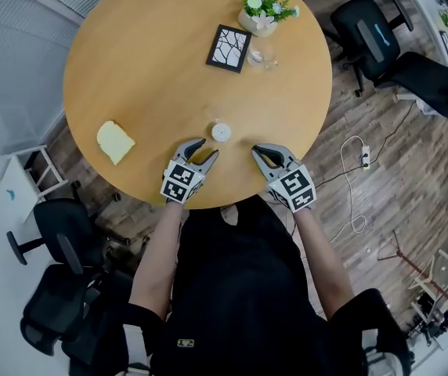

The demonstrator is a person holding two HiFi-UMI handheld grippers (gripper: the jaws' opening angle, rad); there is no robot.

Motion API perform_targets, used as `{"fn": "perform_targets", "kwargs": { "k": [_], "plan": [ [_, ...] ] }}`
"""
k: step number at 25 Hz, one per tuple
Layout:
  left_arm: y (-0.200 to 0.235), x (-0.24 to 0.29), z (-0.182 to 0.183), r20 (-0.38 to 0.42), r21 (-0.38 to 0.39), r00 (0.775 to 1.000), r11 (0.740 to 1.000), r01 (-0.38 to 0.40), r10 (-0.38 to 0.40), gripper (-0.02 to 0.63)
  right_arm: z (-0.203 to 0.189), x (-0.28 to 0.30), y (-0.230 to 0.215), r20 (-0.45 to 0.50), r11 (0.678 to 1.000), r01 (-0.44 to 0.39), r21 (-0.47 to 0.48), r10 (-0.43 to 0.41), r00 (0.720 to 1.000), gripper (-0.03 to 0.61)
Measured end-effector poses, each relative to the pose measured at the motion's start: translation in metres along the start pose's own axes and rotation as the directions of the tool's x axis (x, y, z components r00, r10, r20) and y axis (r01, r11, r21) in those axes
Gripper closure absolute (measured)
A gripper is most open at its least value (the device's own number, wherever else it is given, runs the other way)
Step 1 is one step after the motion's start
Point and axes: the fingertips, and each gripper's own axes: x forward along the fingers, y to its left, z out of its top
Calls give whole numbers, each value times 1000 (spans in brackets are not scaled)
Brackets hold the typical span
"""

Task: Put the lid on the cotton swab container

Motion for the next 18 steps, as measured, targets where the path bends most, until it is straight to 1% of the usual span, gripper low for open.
{"fn": "perform_targets", "kwargs": {
  "k": [3, 5, 7, 9, 14, 18],
  "plan": [
    [5, 14, 1, -18, 45, 1000, 999, 5, -4, 363, 5, 4, -2, -4, 1000, -1, -3, 1, 1000, 571],
    [6, 22, 5, -30, 83, 1000, 997, 9, -7, 347, 7, 4, -1, -11, 1000, -6, -19, 5, 1000, 571],
    [5, 30, 8, -34, 96, 999, 995, 17, -14, 334, 8, 2, -1, -25, 999, -10, -40, 9, 1000, 571],
    [5, 39, 11, -32, 97, 999, 995, 25, -22, 328, 6, 1, -1, -36, 999, -8, -54, 6, 999, 571],
    [11, 46, 18, -37, 151, 999, 988, 13, -7, 324, -2, 5, 0, -49, 999, -8, -33, 6, 999, 571],
    [12, 52, 20, -33, 169, 999, 985, 35, -29, 331, -1, 8, -1, -59, 999, -12, -35, 10, 998, 571]
  ]
}}
